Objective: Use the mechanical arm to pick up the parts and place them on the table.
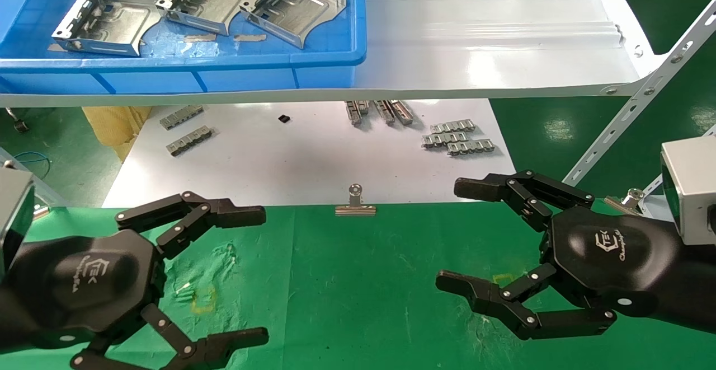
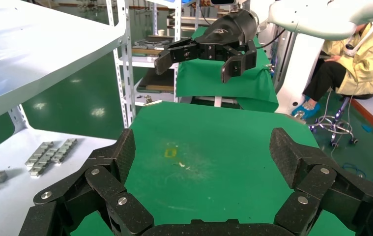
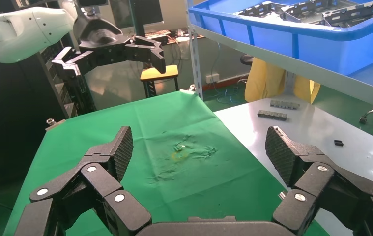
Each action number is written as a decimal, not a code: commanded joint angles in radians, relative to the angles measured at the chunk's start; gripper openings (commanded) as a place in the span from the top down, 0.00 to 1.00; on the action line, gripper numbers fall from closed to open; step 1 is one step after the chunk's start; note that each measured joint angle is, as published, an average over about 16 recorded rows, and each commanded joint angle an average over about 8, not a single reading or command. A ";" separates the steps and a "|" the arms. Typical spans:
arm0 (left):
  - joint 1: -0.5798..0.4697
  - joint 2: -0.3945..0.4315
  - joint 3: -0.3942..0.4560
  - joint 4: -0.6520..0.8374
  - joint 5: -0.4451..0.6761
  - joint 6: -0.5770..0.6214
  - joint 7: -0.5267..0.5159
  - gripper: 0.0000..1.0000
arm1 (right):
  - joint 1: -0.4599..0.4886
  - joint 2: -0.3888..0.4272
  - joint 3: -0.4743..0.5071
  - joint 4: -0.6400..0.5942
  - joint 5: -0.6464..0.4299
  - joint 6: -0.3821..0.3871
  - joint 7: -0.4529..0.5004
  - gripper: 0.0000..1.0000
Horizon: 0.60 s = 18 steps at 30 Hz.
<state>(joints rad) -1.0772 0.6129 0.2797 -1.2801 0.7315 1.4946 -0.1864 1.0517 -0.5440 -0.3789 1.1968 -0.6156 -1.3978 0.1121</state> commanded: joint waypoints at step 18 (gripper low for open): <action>0.000 0.000 0.000 0.000 0.000 0.000 0.000 0.00 | 0.000 0.000 0.000 0.000 0.000 0.000 0.000 0.22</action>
<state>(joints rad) -1.0772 0.6129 0.2797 -1.2801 0.7315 1.4946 -0.1864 1.0517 -0.5440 -0.3789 1.1968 -0.6156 -1.3978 0.1121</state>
